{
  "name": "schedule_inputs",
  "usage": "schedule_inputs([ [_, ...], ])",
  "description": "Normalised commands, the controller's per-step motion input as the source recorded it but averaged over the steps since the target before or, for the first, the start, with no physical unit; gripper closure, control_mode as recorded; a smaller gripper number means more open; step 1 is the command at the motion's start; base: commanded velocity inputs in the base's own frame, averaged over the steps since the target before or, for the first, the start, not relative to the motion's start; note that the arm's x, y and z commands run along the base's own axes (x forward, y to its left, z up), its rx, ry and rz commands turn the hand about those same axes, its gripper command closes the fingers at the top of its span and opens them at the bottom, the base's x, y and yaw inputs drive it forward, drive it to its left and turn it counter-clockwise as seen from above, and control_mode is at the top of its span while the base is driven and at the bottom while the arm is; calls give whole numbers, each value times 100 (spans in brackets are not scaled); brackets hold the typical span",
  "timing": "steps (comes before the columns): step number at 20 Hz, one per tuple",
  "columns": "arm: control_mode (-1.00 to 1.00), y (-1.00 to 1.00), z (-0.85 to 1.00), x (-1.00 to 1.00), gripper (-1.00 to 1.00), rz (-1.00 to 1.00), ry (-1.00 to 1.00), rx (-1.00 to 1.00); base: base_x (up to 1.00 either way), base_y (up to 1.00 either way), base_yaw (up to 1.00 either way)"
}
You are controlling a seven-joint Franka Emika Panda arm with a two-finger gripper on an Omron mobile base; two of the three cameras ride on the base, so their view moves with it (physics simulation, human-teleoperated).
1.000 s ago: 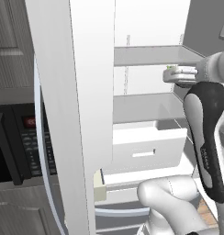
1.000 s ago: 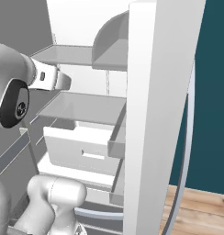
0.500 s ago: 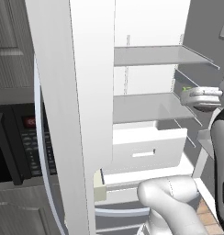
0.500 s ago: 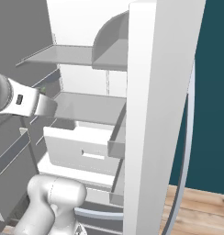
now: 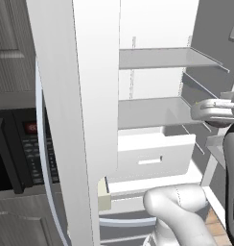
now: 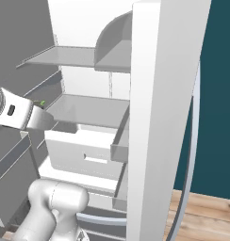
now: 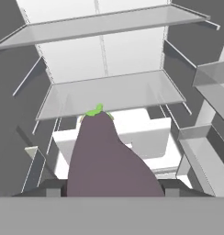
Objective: Gather the eggplant and broccoli from the fridge and place them on a tray on the dining counter. Then gather the chicken drumsticks from the fridge and place them on the other tray.
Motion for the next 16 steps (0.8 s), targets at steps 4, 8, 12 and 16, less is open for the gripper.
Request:
schedule_inputs([
  [4,-100,0,-8,-8,100,0,0,0,0,0,0],
  [8,100,0,-16,-29,100,-1,0,0,-16,-1,-1],
  [12,100,0,0,0,100,0,0,0,-76,0,-9],
  [16,100,0,0,0,100,0,0,0,-98,0,-10],
])
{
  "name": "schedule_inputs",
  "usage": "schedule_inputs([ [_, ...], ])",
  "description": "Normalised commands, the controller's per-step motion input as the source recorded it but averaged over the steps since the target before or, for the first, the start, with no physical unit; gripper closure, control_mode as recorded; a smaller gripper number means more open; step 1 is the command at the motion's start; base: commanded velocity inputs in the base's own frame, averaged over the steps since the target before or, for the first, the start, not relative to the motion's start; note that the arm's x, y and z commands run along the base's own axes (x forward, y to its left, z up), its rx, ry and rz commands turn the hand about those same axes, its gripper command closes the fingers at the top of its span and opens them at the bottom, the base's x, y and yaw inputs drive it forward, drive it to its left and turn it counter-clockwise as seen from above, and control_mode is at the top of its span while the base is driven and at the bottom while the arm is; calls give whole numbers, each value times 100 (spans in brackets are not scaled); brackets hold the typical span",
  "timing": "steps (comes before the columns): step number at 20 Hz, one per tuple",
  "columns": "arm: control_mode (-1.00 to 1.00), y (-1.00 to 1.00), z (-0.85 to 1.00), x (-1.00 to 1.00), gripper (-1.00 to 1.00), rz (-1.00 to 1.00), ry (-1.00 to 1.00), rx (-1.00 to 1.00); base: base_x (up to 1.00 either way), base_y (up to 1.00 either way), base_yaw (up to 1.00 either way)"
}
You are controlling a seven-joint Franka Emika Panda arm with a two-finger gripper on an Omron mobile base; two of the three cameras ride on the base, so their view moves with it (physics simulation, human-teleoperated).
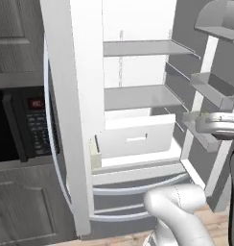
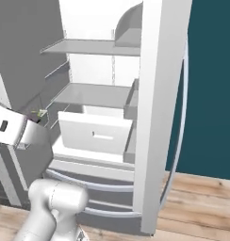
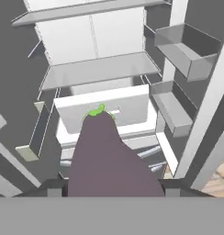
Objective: Gather the eggplant and broccoli from the fridge and place them on a tray on the dining counter. Then gather the chicken drumsticks from the fridge and place them on the other tray.
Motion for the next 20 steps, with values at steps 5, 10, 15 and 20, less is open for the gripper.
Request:
schedule_inputs([
  [5,100,0,0,0,100,0,0,0,-100,-11,-8],
  [10,100,0,0,0,100,0,0,0,-100,-19,-2],
  [15,100,0,0,0,100,0,0,0,-82,-52,1],
  [20,100,0,0,0,100,0,0,0,-36,-62,8],
])
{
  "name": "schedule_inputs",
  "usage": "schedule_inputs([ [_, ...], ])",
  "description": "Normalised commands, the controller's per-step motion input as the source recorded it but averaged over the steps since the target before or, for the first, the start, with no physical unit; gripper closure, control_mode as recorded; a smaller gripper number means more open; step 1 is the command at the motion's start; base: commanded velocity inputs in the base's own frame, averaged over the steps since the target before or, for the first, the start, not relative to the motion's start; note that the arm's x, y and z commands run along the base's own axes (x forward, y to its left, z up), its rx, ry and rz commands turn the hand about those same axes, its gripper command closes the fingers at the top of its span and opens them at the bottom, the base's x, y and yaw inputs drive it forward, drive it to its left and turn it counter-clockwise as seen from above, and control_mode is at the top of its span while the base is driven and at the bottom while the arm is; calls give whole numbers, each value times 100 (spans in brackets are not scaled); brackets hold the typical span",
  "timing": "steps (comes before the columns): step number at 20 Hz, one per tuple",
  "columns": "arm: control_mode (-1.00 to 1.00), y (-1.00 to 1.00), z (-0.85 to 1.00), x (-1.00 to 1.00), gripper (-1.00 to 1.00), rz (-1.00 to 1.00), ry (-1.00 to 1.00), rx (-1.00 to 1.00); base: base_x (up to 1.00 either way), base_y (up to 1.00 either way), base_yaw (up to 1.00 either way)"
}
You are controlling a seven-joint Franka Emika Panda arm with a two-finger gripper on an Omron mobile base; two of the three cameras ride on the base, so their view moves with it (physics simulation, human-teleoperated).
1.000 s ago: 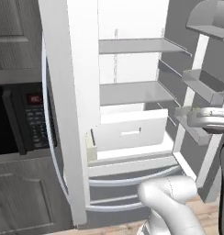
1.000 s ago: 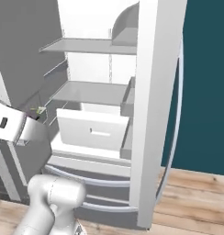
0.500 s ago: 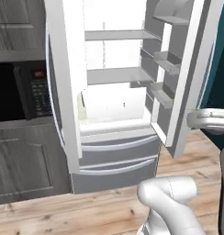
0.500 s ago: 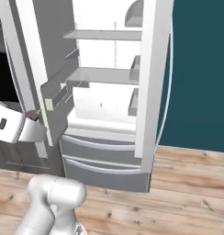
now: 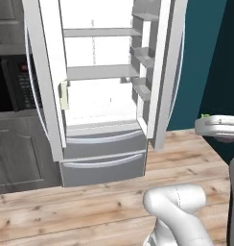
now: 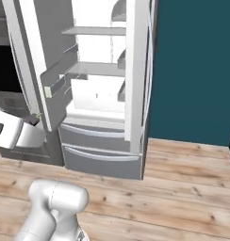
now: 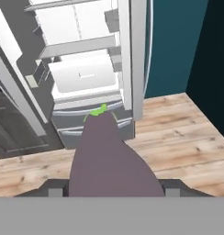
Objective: Gather the eggplant and broccoli from the fridge and place them on a tray on the dining counter. Then gather the chicken drumsticks from the fridge and place them on the other tray.
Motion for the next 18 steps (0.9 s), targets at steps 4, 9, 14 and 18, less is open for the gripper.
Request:
schedule_inputs([
  [4,100,0,0,0,100,0,0,0,-17,-75,13],
  [9,100,0,0,0,100,0,0,0,-1,-91,19],
  [14,100,0,0,0,100,0,0,0,-14,-92,25],
  [18,100,0,0,0,100,0,0,0,-36,-85,29],
])
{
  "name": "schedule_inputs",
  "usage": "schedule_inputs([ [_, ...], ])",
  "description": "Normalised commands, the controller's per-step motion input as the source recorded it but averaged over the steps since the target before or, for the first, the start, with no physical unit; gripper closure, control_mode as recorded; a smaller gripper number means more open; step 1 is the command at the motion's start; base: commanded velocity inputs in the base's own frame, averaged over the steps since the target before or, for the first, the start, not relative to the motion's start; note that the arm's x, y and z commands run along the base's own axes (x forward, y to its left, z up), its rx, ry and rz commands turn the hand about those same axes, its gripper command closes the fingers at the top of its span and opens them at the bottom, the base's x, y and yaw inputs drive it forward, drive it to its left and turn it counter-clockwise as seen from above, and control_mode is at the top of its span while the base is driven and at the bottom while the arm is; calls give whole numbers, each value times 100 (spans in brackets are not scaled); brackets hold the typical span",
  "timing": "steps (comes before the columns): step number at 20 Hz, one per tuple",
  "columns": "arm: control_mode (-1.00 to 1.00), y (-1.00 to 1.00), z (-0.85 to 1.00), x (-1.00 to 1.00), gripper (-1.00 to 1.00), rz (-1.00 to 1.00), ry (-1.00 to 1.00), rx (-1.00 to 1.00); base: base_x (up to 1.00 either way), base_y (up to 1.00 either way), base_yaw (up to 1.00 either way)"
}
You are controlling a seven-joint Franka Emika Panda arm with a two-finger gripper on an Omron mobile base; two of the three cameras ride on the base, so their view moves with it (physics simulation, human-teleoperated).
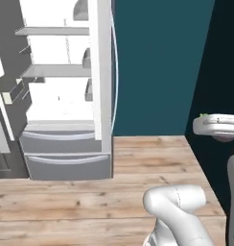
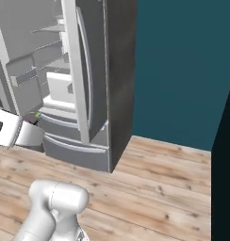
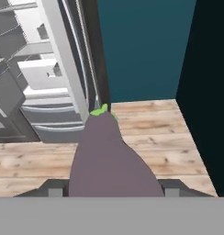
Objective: Gather the eggplant and broccoli from the fridge and place them on a tray on the dining counter. Then gather the chicken drumsticks from the fridge and place them on the other tray.
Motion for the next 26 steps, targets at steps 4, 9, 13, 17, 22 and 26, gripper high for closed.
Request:
schedule_inputs([
  [4,100,0,0,0,100,0,0,0,-63,-73,34],
  [9,100,0,0,0,100,0,0,0,-91,-51,39],
  [13,100,0,0,0,100,0,0,0,-93,-28,44],
  [17,100,0,0,0,100,0,0,0,-89,-12,45],
  [22,100,0,0,0,100,0,0,0,-87,0,45],
  [26,100,0,0,0,100,0,0,0,-87,0,44],
])
